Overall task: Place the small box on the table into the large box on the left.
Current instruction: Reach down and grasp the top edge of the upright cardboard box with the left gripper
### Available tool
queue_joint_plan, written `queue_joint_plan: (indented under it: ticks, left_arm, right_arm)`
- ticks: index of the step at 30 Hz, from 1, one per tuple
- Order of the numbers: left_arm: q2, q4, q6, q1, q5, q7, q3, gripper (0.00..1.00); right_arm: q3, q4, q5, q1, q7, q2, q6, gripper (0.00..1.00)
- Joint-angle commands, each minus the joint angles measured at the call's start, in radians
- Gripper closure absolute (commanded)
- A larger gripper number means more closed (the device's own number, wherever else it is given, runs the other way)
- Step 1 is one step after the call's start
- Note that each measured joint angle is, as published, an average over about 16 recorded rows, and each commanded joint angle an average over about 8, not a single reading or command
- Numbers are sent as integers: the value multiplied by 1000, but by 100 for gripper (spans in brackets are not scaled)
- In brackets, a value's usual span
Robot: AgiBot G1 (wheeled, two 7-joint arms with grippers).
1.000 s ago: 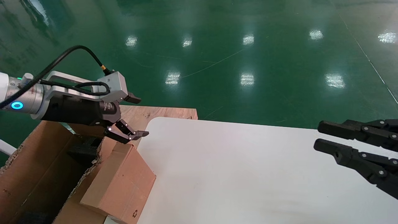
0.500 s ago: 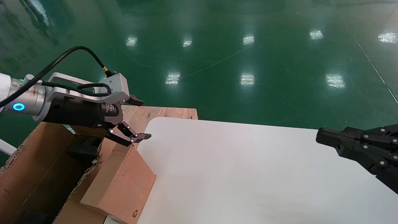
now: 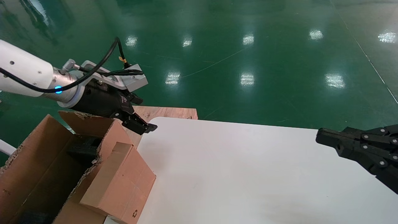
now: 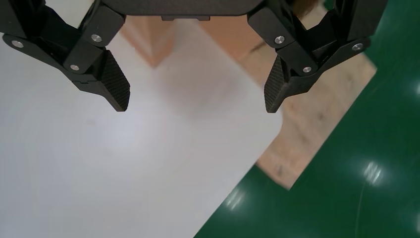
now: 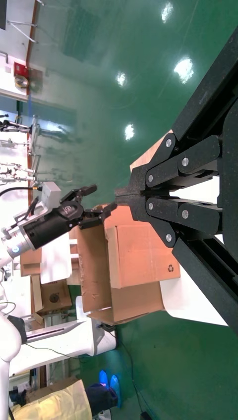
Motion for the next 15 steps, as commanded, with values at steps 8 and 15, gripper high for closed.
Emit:
queue_joint_plan:
  ticks: [8, 15]
  left_arm:
    - [3, 12, 21, -75, 66, -150, 181, 0]
    - [-15, 13, 17, -155, -22, -190, 297, 0]
  right_arm:
    - [0, 0, 0, 0, 0, 0, 0, 100]
    - [0, 0, 0, 0, 0, 0, 0, 100]
